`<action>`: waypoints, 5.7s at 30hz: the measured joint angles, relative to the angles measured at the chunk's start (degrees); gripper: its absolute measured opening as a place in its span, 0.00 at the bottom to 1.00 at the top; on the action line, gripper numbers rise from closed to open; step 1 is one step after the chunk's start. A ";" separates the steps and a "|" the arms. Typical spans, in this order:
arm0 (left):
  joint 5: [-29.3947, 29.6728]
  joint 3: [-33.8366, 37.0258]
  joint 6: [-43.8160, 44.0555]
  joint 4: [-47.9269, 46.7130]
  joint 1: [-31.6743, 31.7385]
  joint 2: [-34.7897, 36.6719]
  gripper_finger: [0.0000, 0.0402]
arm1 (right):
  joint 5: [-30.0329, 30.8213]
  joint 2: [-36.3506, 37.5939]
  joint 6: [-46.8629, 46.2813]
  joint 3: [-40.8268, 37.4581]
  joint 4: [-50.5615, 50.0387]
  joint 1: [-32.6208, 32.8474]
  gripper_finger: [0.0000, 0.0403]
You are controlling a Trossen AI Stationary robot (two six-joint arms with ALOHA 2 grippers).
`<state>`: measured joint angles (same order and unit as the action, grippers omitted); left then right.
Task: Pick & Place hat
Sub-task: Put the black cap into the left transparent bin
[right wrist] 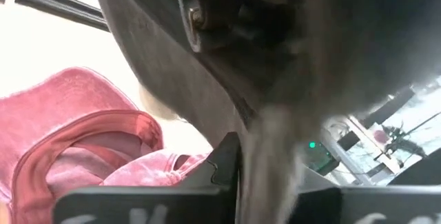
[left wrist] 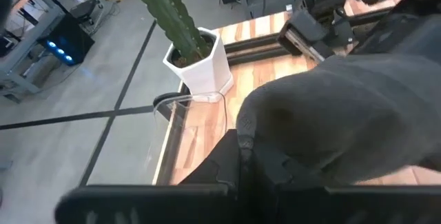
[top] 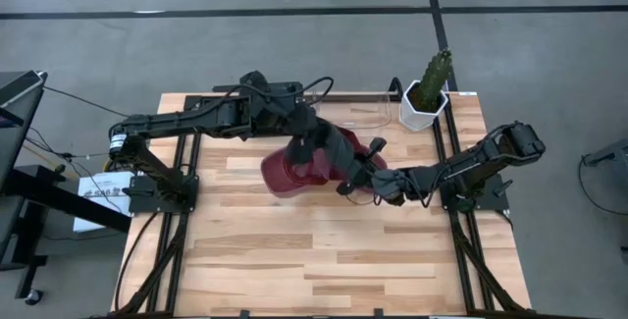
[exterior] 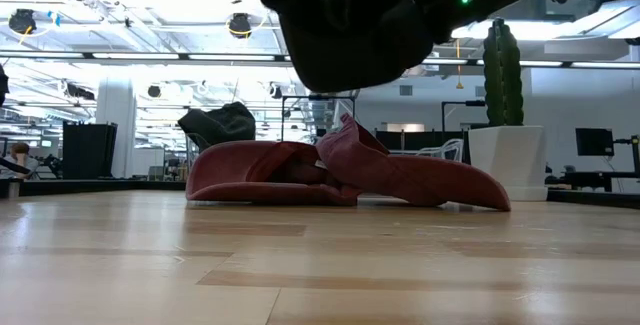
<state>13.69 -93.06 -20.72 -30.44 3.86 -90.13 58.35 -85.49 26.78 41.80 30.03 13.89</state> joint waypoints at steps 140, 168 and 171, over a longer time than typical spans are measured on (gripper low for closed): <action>-71.71 13.27 -58.08 9.47 54.29 0.74 0.03 | -12.54 0.00 -17.92 0.00 -10.98 -9.24 0.66; -73.09 13.22 -61.45 -2.27 56.01 -2.05 0.03 | -13.80 0.00 -32.26 0.02 -5.79 -12.11 0.66; -72.87 13.22 -61.46 -3.30 55.14 -2.05 0.03 | -16.48 0.00 -35.45 0.01 -6.43 -13.65 0.66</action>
<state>-59.17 -79.83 -82.18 -33.74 59.00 -92.18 41.86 -85.49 -8.67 41.81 23.61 0.23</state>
